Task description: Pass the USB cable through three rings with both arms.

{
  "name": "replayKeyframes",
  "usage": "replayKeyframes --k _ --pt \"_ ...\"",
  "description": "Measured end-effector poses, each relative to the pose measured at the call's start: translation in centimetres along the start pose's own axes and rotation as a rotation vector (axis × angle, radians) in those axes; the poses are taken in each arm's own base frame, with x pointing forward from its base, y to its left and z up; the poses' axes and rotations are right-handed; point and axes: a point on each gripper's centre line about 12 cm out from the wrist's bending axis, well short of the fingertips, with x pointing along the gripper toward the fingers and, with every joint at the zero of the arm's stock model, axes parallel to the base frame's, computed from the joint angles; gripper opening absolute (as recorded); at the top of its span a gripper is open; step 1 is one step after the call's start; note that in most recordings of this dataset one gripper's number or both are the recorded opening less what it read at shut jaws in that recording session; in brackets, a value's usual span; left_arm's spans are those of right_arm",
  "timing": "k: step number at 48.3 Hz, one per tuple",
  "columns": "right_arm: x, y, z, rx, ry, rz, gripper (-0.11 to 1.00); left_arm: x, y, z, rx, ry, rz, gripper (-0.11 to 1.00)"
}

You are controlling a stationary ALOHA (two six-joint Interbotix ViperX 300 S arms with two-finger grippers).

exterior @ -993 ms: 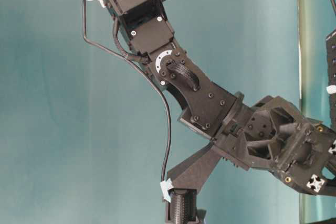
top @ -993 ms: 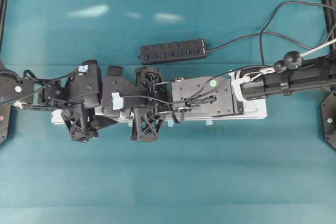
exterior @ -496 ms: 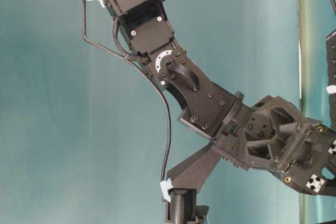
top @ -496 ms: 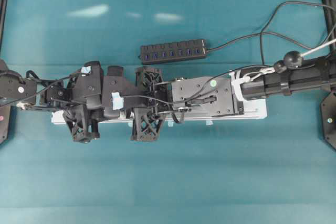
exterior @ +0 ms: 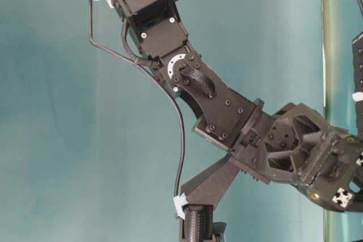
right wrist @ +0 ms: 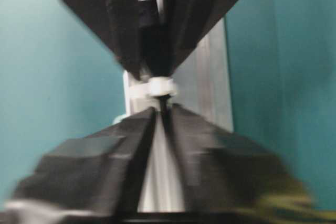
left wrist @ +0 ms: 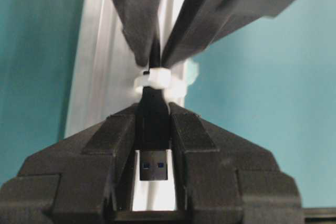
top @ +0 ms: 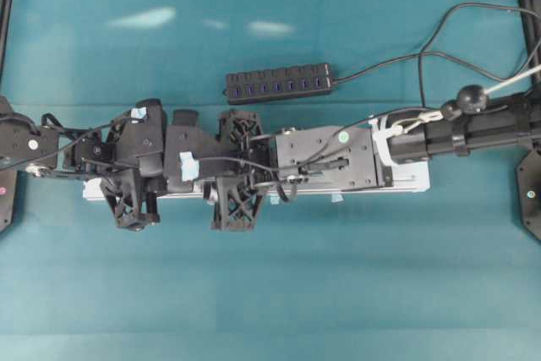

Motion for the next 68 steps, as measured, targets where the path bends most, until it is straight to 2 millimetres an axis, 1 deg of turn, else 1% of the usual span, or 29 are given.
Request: replayKeyframes --k 3,12,14,15,24,35,43,52,61,68 --pt "0.0 0.2 0.0 -0.004 0.003 0.002 0.25 -0.1 0.0 0.1 0.003 0.000 0.000 0.19" --pt "-0.1 0.3 -0.2 -0.002 0.022 0.001 0.79 -0.3 -0.1 0.1 0.016 0.038 0.002 0.19" --pt "-0.1 0.4 -0.4 -0.004 0.033 0.000 0.88 -0.4 -0.2 0.0 0.021 0.057 0.002 0.19" --pt "-0.1 0.4 -0.4 -0.004 0.036 -0.001 0.90 -0.4 -0.3 0.0 0.025 0.066 0.002 0.19" --pt "-0.3 0.7 -0.6 -0.008 0.049 0.000 0.87 -0.7 -0.5 0.1 0.063 0.106 -0.001 0.19" --pt "-1.6 0.3 0.1 -0.007 0.005 -0.001 0.87 -1.6 -0.7 1.2 0.065 0.070 -0.006 0.19" --pt "-3.0 -0.2 0.0 -0.001 -0.032 -0.001 0.87 -2.5 -0.8 1.5 0.066 0.070 -0.006 0.19" --pt "-4.6 -0.2 -0.2 -0.004 -0.099 0.012 0.86 -3.5 -0.8 1.7 0.066 0.080 -0.004 0.19" --pt "-6.6 0.1 0.7 -0.006 -0.219 0.032 0.86 -3.7 -0.8 1.8 0.069 0.074 -0.006 0.19" --pt "-7.5 0.1 0.8 -0.004 -0.260 0.039 0.86 -3.7 -0.9 1.9 0.071 0.071 -0.007 0.19"
